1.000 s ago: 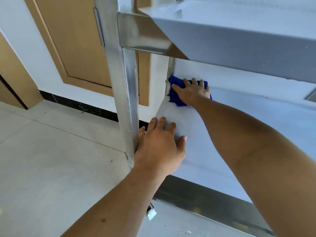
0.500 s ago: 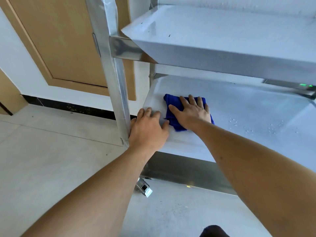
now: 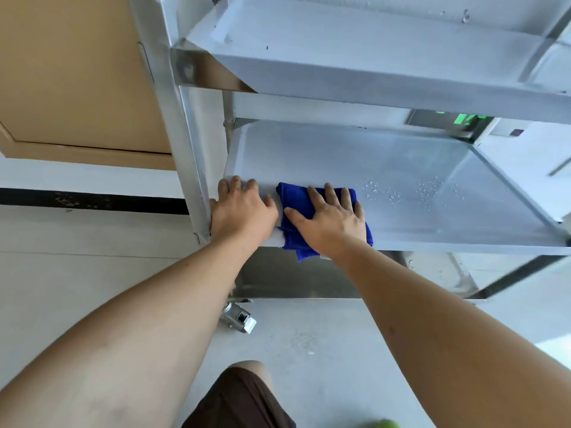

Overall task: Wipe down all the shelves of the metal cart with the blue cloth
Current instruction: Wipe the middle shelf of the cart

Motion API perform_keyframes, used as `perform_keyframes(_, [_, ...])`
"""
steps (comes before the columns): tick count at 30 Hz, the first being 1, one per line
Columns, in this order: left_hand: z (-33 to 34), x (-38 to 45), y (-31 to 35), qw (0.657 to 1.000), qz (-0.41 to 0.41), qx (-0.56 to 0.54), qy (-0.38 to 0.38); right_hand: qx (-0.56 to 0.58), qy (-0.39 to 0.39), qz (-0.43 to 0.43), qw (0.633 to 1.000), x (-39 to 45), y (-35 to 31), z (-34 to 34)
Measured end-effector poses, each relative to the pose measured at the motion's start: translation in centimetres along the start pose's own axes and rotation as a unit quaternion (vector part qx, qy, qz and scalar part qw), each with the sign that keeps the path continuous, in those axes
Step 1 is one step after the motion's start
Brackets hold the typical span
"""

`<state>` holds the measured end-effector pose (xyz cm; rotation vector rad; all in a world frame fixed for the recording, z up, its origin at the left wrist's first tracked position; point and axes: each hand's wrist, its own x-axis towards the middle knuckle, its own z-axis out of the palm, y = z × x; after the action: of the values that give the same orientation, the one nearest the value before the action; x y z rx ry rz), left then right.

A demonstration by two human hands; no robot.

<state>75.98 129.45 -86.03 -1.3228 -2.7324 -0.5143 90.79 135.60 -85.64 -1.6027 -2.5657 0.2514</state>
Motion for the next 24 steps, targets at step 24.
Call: perform_keyframes(24, [0.8, -1.8, 13.9, 0.983, 0.161, -0.077, -0.035, -0.010, -0.010, 0.092, 0.996, 0.4, 9.4, -1.7])
